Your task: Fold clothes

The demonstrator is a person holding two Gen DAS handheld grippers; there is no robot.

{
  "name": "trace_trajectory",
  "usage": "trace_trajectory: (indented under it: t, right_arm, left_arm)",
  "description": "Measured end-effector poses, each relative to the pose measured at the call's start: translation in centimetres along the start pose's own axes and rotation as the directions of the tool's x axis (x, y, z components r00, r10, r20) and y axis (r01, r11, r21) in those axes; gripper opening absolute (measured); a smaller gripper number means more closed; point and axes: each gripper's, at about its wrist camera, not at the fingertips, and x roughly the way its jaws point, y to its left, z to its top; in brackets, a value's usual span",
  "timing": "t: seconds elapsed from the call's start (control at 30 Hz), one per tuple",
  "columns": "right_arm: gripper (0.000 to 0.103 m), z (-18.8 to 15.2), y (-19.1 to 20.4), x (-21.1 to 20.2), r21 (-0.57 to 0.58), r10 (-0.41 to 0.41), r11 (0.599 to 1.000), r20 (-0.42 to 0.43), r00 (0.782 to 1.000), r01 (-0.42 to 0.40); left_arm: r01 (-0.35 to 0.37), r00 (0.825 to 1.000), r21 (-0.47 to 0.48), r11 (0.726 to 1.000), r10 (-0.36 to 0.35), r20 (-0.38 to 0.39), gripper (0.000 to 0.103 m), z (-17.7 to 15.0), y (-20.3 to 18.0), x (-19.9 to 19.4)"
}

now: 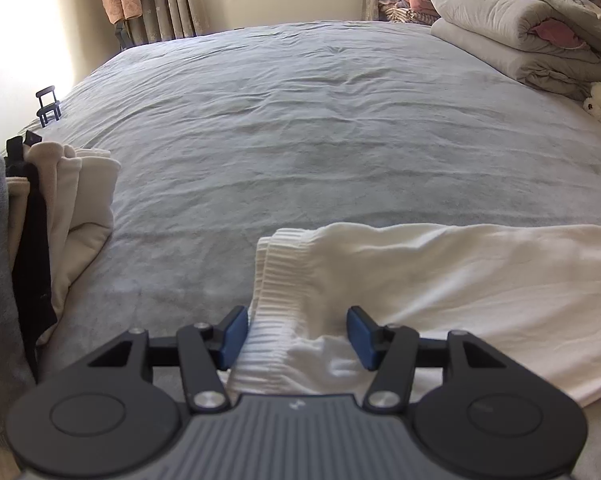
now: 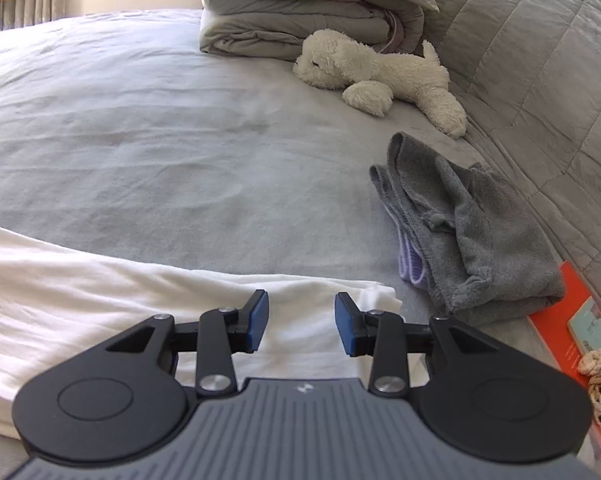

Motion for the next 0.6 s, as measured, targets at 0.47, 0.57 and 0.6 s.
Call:
trace_trajectory:
  t: [0.47, 0.57, 0.6]
  right_arm:
    - [0.052, -0.3, 1.6, 1.1, -0.079, -0.024, 0.997, -0.047, 0.999, 0.020]
    - [0.052, -0.4, 1.2, -0.7, -0.048, 0.029, 0.998, 0.016, 0.999, -0.028]
    - [0.053, -0.5, 1.1, -1.6, -0.026, 0.090, 0.996, 0.044, 0.995, -0.089]
  left_arm:
    - [0.045, 0.999, -0.046, 0.998, -0.046, -0.014, 0.057, -0.1, 0.2, 0.6]
    - [0.055, 0.998, -0.045, 0.998, -0.055, -0.012, 0.057, -0.1, 0.1, 0.2]
    - [0.065, 0.998, -0.043, 0.997, -0.065, -0.011, 0.057, -0.1, 0.0, 0.1]
